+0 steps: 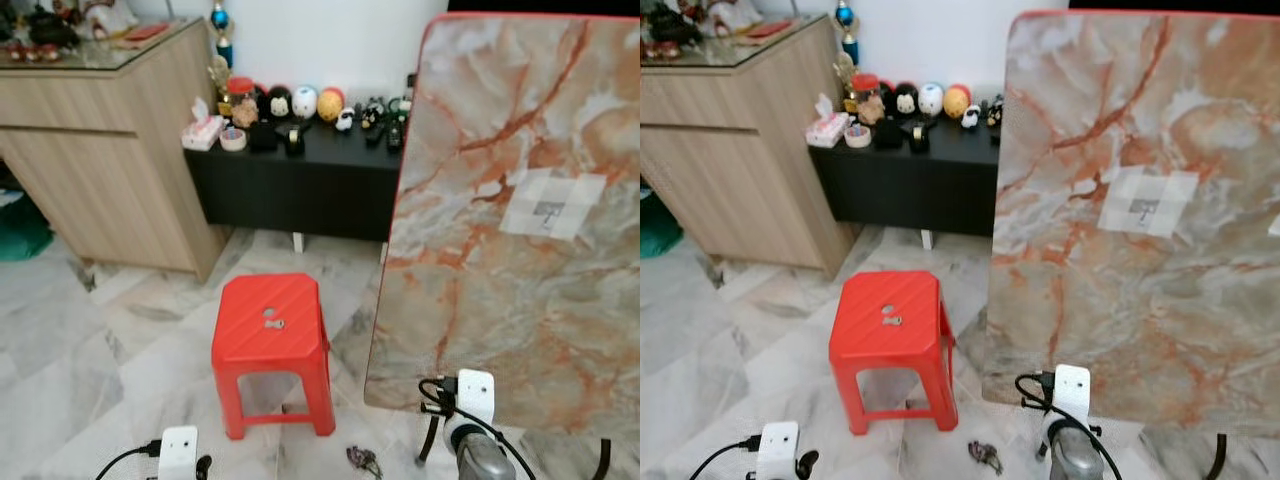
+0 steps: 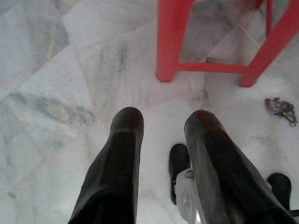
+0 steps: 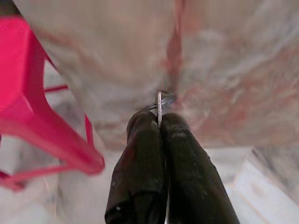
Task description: Hang keys on a hook
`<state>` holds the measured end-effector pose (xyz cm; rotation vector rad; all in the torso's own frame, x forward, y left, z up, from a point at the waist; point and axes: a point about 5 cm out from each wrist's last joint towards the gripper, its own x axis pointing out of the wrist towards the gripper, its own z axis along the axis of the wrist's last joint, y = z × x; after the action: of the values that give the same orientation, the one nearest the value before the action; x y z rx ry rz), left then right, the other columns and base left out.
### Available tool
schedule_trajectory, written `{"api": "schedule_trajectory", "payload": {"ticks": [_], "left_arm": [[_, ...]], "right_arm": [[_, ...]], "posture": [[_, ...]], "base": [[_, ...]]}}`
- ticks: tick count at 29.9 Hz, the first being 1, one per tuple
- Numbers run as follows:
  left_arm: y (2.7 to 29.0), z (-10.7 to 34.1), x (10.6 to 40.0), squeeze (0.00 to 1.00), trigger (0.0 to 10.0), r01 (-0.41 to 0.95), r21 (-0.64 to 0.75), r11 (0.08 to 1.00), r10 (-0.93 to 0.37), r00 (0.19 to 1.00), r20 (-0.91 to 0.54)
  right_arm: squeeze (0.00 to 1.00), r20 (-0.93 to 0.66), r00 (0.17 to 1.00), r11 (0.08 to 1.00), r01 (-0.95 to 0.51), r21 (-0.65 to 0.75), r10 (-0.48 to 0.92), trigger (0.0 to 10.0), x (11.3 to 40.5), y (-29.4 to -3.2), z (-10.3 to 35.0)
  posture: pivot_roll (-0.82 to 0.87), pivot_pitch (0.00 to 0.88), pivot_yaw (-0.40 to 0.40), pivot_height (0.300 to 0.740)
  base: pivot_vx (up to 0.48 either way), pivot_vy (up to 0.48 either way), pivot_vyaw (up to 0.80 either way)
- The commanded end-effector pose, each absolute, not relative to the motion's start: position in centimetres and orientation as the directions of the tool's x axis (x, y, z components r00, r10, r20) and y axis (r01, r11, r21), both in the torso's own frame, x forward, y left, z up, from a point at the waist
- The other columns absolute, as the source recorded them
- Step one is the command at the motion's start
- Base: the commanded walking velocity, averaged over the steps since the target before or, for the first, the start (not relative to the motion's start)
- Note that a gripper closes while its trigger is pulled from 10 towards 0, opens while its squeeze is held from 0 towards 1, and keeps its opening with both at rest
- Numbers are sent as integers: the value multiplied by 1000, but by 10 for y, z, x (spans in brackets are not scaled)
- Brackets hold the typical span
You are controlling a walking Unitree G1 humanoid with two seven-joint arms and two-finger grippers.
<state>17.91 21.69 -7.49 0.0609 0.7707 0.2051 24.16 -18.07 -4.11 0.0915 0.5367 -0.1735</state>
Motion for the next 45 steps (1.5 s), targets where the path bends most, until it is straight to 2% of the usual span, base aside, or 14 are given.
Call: {"api": "schedule_trajectory", "payload": {"ticks": [1,12,14,23,36,45], "left_arm": [[222,-77,173,0,10000,-182,137,974,225,681,-696],[225,-76,173,0,10000,-180,143,973,228,681,-695],[225,-75,176,0,10000,-177,146,973,228,685,-692],[227,-73,180,0,10000,-183,150,971,236,693,-681],[229,-71,182,0,10000,-186,156,970,242,699,-673],[229,-71,182,0,10000,-178,165,970,243,702,-669]], "right_arm": [[0,-424,880,967,252,37,-213,10000,255,-191,-25],[0,-154,922,932,362,13,-356,10000,285,-215,26],[0,-63,931,933,361,2,-360,10000,297,-220,49],[0,56,922,923,379,57,-382,10000,316,-213,89],[0,135,903,912,409,27,-408,10000,313,-217,113],[0,129,876,883,469,-2,-465,10000,294,-227,112]], "posture": [[-8,0,-7,740],[-14,0,1,740],[-15,0,3,740],[-6,0,4,740],[-5,0,10,740],[-9,0,13,740]], "base": [[0,0,0],[0,0,0],[0,0,0],[0,0,0],[0,0,0],[0,0,0]]}}
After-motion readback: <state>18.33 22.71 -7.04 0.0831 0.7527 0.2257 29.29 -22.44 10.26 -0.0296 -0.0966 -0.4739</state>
